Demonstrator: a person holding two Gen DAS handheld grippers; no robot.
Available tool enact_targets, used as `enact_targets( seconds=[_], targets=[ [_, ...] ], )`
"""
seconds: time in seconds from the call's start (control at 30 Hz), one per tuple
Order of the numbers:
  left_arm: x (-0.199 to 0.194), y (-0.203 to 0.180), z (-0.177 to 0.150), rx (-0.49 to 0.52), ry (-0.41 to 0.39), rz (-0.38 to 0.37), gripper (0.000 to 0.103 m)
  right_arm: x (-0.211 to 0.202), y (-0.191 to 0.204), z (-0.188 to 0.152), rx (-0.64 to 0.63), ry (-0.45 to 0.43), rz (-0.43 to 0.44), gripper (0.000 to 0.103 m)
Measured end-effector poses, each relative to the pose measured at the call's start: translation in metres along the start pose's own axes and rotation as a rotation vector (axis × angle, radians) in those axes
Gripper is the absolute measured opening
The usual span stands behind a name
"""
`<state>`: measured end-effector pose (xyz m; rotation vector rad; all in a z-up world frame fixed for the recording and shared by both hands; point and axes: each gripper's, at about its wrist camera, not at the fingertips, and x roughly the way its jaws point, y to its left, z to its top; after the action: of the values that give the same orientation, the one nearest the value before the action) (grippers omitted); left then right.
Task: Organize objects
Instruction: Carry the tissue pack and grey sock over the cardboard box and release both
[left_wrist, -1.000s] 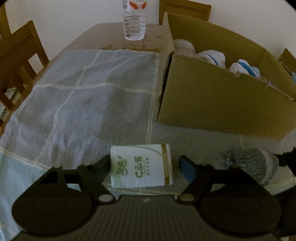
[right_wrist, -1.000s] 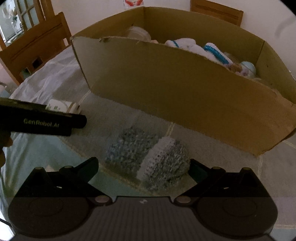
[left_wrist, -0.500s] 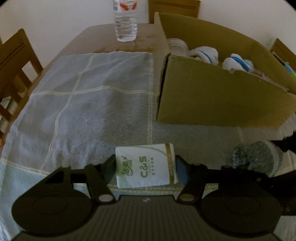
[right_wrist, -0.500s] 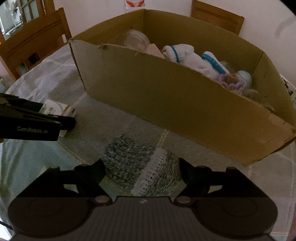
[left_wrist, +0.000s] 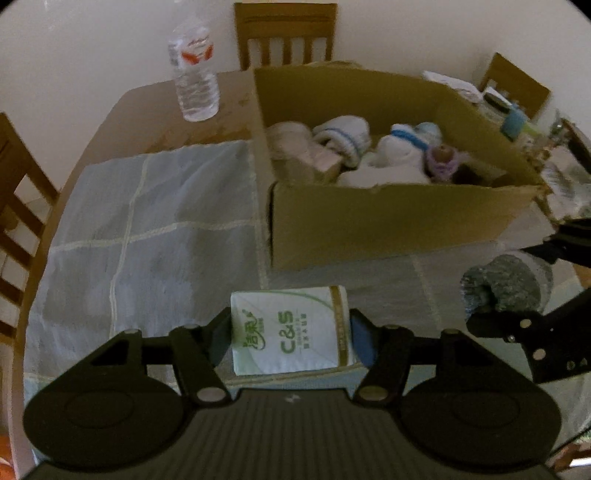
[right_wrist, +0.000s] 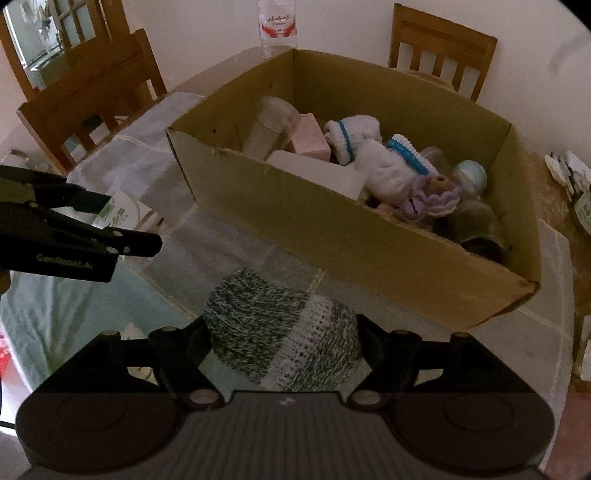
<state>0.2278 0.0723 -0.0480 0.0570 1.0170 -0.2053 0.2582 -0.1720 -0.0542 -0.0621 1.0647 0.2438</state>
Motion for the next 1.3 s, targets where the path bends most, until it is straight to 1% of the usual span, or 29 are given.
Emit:
enact_targets(
  seconds=[0.1,0.23,0.4,0.5,0.6,0.7,0.77,0.87,1.0,1.07,1.1,1.13,1.2,1.3],
  targets=[
    [-0.011,-0.002,0.007,0.02,0.002,-0.02,0.064,-0.009,-0.003,0.001,-0.009,0.005,-0.006,0.082],
    [-0.025,-0.005,0.02,0.044,-0.006,-0.048,0.064,-0.029,-0.008,0.003,-0.024,-0.011,-0.015,0.082],
    [-0.043,-0.017,0.047,0.086,-0.057,-0.078,0.064,-0.057,-0.017,0.013,-0.039,-0.055,-0.026,0.082],
    [-0.045,-0.025,0.069,0.114,-0.091,-0.086,0.064,-0.07,-0.022,0.021,-0.046,-0.093,-0.048,0.082],
    [-0.041,-0.033,0.09,0.135,-0.119,-0.089,0.065,-0.077,-0.028,0.028,-0.029,-0.119,-0.055,0.082],
    [-0.033,-0.042,0.11,0.166,-0.147,-0.078,0.065,-0.081,-0.034,0.033,-0.015,-0.141,-0.06,0.082],
    [-0.024,-0.045,0.121,0.169,-0.16,-0.063,0.065,-0.082,-0.037,0.036,-0.002,-0.152,-0.063,0.082],
    [-0.011,-0.047,0.136,0.157,-0.161,-0.064,0.065,-0.08,-0.042,0.039,0.02,-0.161,-0.055,0.082],
    [0.006,-0.049,0.147,0.162,-0.142,-0.062,0.066,-0.078,-0.044,0.045,0.015,-0.16,-0.056,0.082],
    [0.014,-0.05,0.151,0.163,-0.124,-0.058,0.072,-0.078,-0.045,0.048,0.008,-0.163,-0.061,0.082],
    [0.017,-0.049,0.153,0.155,-0.116,-0.055,0.087,-0.078,-0.046,0.05,0.003,-0.165,-0.063,0.082],
    [0.019,-0.048,0.155,0.145,-0.116,-0.052,0.098,-0.078,-0.047,0.052,-0.001,-0.167,-0.068,0.082],
    [0.017,-0.046,0.155,0.127,-0.141,-0.051,0.098,-0.078,-0.049,0.057,-0.006,-0.171,-0.077,0.082],
    [0.017,-0.045,0.156,0.135,-0.14,-0.059,0.099,-0.078,-0.054,0.064,-0.012,-0.178,-0.087,0.082]
  ],
)
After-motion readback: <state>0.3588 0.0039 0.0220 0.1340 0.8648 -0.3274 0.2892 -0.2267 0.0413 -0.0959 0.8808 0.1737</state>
